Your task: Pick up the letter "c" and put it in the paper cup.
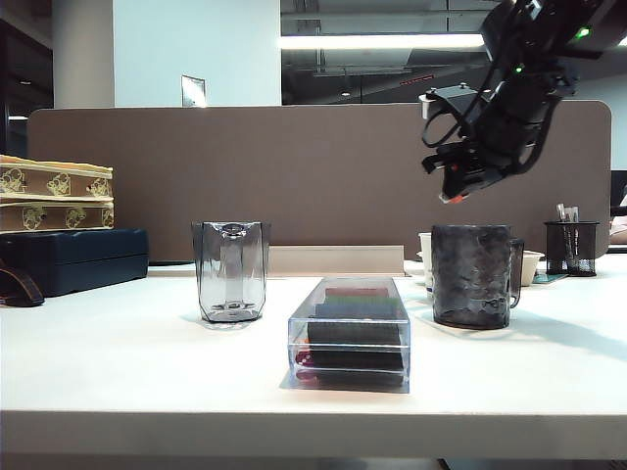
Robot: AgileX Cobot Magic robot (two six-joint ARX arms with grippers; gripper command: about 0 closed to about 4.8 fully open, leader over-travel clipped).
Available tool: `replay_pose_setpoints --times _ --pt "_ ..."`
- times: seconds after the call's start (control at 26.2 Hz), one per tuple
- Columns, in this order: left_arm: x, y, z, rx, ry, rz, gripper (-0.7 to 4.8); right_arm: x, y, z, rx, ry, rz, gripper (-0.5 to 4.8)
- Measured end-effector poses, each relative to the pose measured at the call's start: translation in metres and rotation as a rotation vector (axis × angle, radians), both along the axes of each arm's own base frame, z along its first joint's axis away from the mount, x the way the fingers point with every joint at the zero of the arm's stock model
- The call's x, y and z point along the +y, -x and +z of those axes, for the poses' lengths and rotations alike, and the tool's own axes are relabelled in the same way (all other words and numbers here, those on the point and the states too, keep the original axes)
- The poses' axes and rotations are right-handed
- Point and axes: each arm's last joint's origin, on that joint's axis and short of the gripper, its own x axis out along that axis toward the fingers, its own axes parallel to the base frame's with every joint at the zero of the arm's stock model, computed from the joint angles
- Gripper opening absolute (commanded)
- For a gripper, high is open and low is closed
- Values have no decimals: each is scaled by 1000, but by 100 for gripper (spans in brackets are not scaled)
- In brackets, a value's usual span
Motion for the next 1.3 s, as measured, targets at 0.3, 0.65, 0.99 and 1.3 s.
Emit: replay_pose_setpoints --times 0.3,0.65,0.99,1.3 --pt "0 0 0 0 0 0 -6 4 -17 -3 6 -6 13 107" --pt "0 0 0 0 0 0 -6 5 -19 -24 102 15 12 107" --pt "0 0 0 0 0 0 -6 5 -20 -29 121 19 12 131" --pt "0 0 0 0 0 0 -6 5 -20 -30 122 20 12 159"
